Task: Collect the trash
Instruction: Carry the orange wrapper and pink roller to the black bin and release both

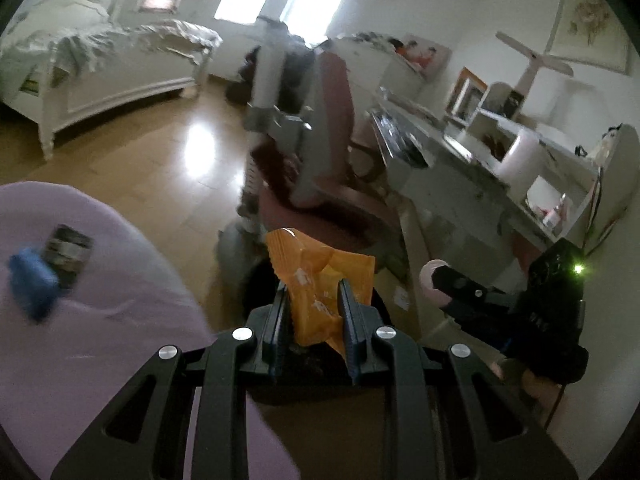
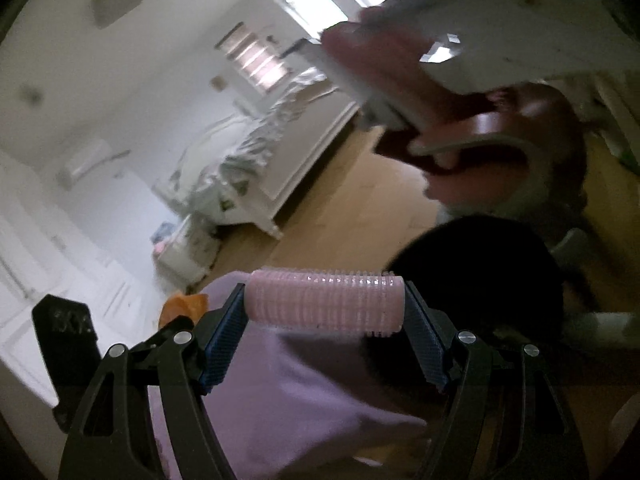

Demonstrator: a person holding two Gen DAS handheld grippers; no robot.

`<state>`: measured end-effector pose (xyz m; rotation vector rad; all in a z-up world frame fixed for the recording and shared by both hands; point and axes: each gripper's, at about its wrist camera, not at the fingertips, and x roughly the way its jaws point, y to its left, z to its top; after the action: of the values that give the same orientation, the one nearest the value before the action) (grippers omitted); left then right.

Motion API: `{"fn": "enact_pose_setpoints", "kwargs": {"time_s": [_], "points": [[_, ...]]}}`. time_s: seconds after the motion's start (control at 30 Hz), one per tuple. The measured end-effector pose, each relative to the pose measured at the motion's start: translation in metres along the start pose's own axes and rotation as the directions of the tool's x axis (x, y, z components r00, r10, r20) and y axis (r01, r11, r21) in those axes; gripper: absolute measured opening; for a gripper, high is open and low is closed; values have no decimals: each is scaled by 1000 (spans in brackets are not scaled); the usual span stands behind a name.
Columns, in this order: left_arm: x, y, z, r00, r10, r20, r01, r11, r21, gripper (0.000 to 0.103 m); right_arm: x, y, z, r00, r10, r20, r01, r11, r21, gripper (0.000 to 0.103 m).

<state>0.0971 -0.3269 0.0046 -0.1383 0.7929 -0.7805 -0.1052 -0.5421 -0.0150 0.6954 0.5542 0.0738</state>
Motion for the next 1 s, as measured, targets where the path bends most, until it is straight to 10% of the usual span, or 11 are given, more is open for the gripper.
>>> {"fn": "enact_pose_setpoints", "kwargs": {"time_s": [0.6,0.77,1.0], "points": [[95,-22,-15,987,-13,-162,20,999,39,29,34,-73,-15,996,-43,-74,54,986,157,75],[95,-26,-14,989,29,-144,-20,998,63,87,34,-81,-13,994,-64,-84,79,979,188,81],[67,-19,-11,994,53,-98,-47,997,63,89,29,-68,-14,995,-66,-75,78,982,170,82]]}}
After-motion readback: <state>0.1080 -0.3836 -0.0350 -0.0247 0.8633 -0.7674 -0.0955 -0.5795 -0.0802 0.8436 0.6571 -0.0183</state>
